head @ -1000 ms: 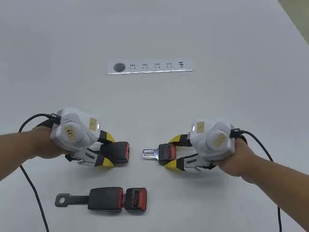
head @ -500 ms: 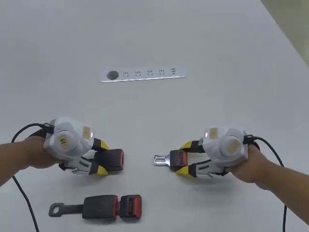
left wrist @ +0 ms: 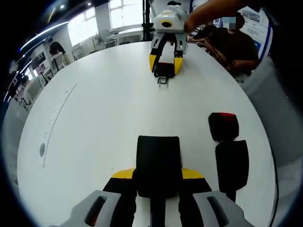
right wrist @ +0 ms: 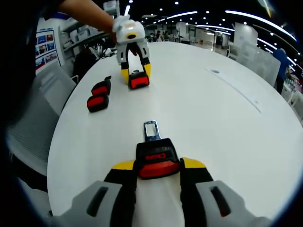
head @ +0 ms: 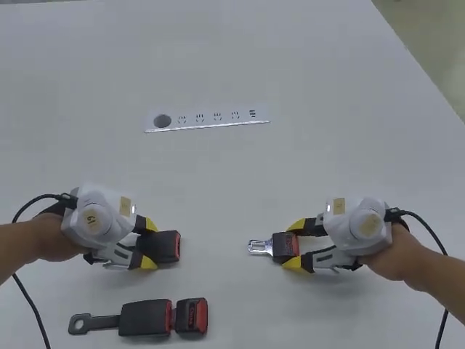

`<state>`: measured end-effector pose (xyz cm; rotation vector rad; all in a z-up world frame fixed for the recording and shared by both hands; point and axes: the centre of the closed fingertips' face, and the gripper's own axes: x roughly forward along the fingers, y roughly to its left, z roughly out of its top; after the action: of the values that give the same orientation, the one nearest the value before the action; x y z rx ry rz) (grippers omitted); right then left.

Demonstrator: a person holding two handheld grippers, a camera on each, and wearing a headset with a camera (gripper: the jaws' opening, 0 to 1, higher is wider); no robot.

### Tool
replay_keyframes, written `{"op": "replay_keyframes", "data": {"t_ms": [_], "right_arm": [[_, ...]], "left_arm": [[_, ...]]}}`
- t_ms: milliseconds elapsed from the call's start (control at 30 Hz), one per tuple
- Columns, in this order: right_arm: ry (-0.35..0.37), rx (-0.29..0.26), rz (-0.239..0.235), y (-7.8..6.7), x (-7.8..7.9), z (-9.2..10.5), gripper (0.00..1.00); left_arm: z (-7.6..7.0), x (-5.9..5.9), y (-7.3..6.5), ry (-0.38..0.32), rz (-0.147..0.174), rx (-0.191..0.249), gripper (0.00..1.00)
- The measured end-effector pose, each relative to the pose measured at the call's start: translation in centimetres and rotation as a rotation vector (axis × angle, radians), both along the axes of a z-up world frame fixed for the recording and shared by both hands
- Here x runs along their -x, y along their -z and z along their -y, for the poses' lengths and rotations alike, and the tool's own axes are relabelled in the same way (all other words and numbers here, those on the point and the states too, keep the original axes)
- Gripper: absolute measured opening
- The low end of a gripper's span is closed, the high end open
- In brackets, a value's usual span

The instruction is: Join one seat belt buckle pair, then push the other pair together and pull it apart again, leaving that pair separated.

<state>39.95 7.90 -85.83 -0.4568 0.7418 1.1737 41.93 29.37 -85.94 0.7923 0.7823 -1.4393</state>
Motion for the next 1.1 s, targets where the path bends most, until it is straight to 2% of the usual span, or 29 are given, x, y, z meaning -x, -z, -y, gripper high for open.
{"op": "replay_keyframes", "data": {"t_ms": [300, 433, 467, 500, 533, 567, 600, 633, 667, 733, 767, 833, 933, 967, 1000, 1033, 1100], "right_arm": [[0.022, -0.009, -0.015, 0.1, 0.3, 0.7, 0.36], [0.022, -0.012, -0.015, 0.2, 0.5, 0.5, 0.37], [0.013, -0.002, -0.009, 0.2, 0.5, 0.5, 0.37], [0.015, 0.002, -0.008, 0.2, 0.5, 0.5, 0.37], [0.042, 0.003, -0.025, 0.1, 0.5, 0.5, 0.39], [0.074, -0.006, -0.033, 0.1, 0.4, 0.5, 0.44], [0.067, -0.016, -0.026, -0.2, 0.4, 0.4, 0.51], [0.096, -0.026, -0.023, -0.5, 0.2, 0.5, 0.58], [0.111, -0.027, -0.02, -0.6, 0.1, 0.6, 0.6], [0.15, -0.038, -0.009, -1.1, -0.1, 0.9, 0.67], [0.176, -0.049, 0.001, -1.5, -0.3, 1.0, 0.71], [0.218, -0.064, 0.002, -2.1, -0.4, 1.2, 0.78], [0.281, -0.061, 0.012, -2.7, -0.7, 1.6, 0.81], [0.31, -0.073, 0.008, -2.9, -0.8, 1.6, 0.83], [0.356, -0.112, -0.004, -3.5, -0.7, 1.3, 0.87], [0.364, -0.119, 0.0, -3.7, -0.7, 1.3, 0.91], [0.37, -0.092, 0.059, -4.5, -0.7, 1.4, 0.94]], "left_arm": [[0.1, 0.1, 0.0, 0.003, 0.001, -0.017, 0.35], [0.2, 0.0, 0.0, -0.005, -0.008, -0.047, 0.35], [0.1, 0.1, 0.1, -0.014, -0.022, -0.069, 0.36], [-0.2, 0.6, 0.0, -0.008, -0.054, -0.085, 0.4], [0.2, 1.2, -0.2, -0.055, -0.123, -0.059, 0.45], [0.8, 1.3, -0.6, -0.088, -0.158, -0.02, 0.51], [1.0, 1.2, -1.3, -0.138, -0.166, 0.009, 0.56], [1.0, 0.8, -1.6, -0.162, -0.151, 0.015, 0.58], [0.9, 0.5, -2.0, -0.206, -0.155, 0.022, 0.61], [1.0, 0.5, -2.6, -0.242, -0.171, 0.043, 0.7], [1.1, 0.3, -3.2, -0.268, -0.156, 0.072, 0.73], [0.9, 0.2, -4.1, -0.289, -0.13, 0.083, 0.78], [0.5, 0.1, -5.2, -0.346, -0.098, 0.113, 0.8], [0.3, 0.1, -5.7, -0.38, -0.088, 0.134, 0.81], [0.0, 0.1, -6.0, -0.408, -0.081, 0.139, 0.81], [-0.5, 0.0, -6.3, -0.444, -0.066, 0.142, 0.82], [-1.1, 0.0, -7.3, -0.498, -0.039, 0.177, 0.84]]}}
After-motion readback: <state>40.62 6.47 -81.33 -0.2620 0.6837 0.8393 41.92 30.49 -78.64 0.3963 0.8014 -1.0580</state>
